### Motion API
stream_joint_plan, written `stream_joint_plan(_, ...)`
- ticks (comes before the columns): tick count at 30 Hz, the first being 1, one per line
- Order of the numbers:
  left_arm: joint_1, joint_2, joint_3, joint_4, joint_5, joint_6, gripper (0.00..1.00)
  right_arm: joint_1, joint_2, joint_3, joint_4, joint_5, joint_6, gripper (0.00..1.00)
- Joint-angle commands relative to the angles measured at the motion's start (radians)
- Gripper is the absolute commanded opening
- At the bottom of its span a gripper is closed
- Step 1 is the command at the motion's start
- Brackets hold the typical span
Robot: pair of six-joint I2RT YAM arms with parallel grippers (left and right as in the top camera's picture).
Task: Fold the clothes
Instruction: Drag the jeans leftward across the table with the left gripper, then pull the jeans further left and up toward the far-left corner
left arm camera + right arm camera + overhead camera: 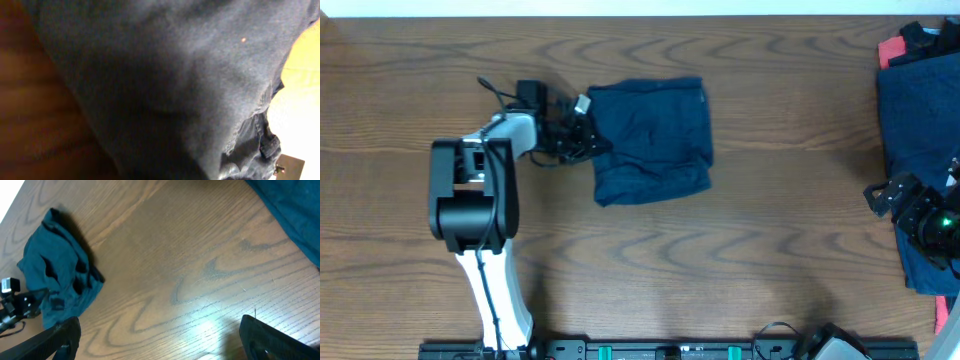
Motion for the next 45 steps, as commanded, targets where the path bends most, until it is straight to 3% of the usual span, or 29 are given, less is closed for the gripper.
stream_joint_plan(1, 0.026, -0.002, 0.034, -0.093, -0.177, 0.180, 0.06, -0.004, -0.002, 0.011, 0.002, -0.004, -0.011, 0.99)
stream_joint_plan(5, 0.029, -0.002, 0.079, -0.189, -0.327, 0.256, 0.07, -0.004, -0.002, 0.011, 0.001, -0.004, -0.011, 0.99)
stream_joint_plan(11, 0.029, -0.002, 0.137, -0.205, -0.356, 0.256, 0.07, -0.004, -0.002, 0.011, -0.003, -0.003, -0.013, 0.99)
stream_joint_plan(16, 0.030, -0.012, 0.196, -0.278, -0.509, 0.255, 0.17, -0.004, -0.001, 0.011, -0.005, 0.013, -0.015, 0.99)
stream_joint_plan(20, 0.031, -0.051, 0.241, -0.336, -0.612, 0.255, 0.17, -0.004, -0.001, 0.011, -0.005, 0.019, -0.014, 0.99)
stream_joint_plan(23, 0.031, -0.109, 0.258, -0.357, -0.645, 0.255, 0.41, -0.004, -0.001, 0.011, -0.005, 0.019, -0.014, 0.99)
stream_joint_plan(27, 0.031, -0.228, 0.258, -0.357, -0.645, 0.255, 0.98, -0.004, -0.001, 0.011, 0.000, 0.019, -0.014, 0.99)
stream_joint_plan(34, 0.022, -0.477, 0.258, -0.399, -0.642, 0.233, 0.98, -0.004, 0.001, 0.011, 0.002, 0.019, -0.014, 0.99)
stream_joint_plan(39, -0.023, -0.560, 0.257, -0.431, -0.644, 0.233, 0.99, -0.004, 0.001, 0.011, 0.002, 0.019, -0.014, 0.99)
stream_joint_plan(40, -0.034, -0.560, 0.257, -0.432, -0.644, 0.233, 0.89, -0.003, 0.001, 0.011, 0.002, 0.018, -0.014, 0.99)
stream_joint_plan(42, -0.049, -0.550, 0.247, -0.432, -0.644, 0.233, 0.29, 0.000, 0.001, 0.010, 0.000, 0.018, -0.014, 0.99)
stream_joint_plan(43, -0.053, -0.542, 0.237, -0.432, -0.644, 0.233, 0.09, 0.000, 0.001, 0.010, -0.005, 0.019, -0.015, 0.99)
stream_joint_plan(45, -0.055, -0.522, 0.217, -0.432, -0.644, 0.232, 0.07, -0.001, 0.001, 0.009, -0.015, 0.019, -0.019, 0.99)
